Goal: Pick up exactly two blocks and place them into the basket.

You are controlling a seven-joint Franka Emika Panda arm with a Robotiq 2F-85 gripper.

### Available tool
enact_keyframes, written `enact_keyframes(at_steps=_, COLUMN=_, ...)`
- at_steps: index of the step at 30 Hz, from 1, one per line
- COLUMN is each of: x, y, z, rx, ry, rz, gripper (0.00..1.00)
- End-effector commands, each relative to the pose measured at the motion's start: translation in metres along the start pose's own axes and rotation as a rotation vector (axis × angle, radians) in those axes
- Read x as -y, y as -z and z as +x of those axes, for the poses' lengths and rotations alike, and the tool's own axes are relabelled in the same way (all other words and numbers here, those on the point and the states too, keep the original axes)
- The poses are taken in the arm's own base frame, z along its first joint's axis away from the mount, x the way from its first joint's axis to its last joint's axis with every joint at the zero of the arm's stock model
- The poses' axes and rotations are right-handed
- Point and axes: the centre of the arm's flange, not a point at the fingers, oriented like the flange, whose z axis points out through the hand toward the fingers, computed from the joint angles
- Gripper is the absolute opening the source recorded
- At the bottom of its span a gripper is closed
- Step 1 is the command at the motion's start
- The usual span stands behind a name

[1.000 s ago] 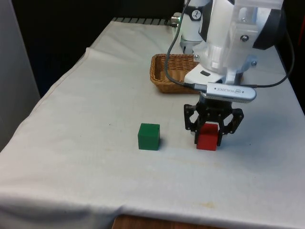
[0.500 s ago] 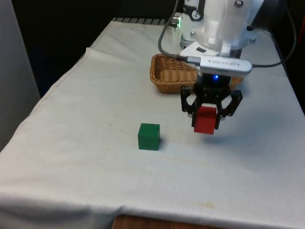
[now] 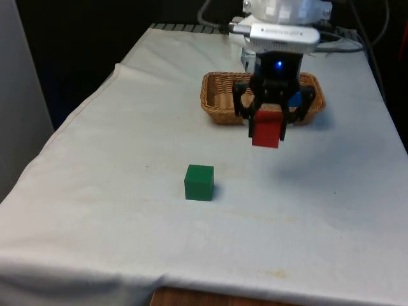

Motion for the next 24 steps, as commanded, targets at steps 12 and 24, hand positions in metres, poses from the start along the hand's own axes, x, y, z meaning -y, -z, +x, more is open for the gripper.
enact_keyframes(at_steps=12, x=-0.019, y=0.039, z=-0.028, rx=-0.025, ry=0.003, rz=0.006, gripper=0.04)
enact_keyframes(at_steps=24, x=-0.032, y=0.064, z=-0.064, rx=-0.036, ry=0.009, rz=0.01, gripper=0.04)
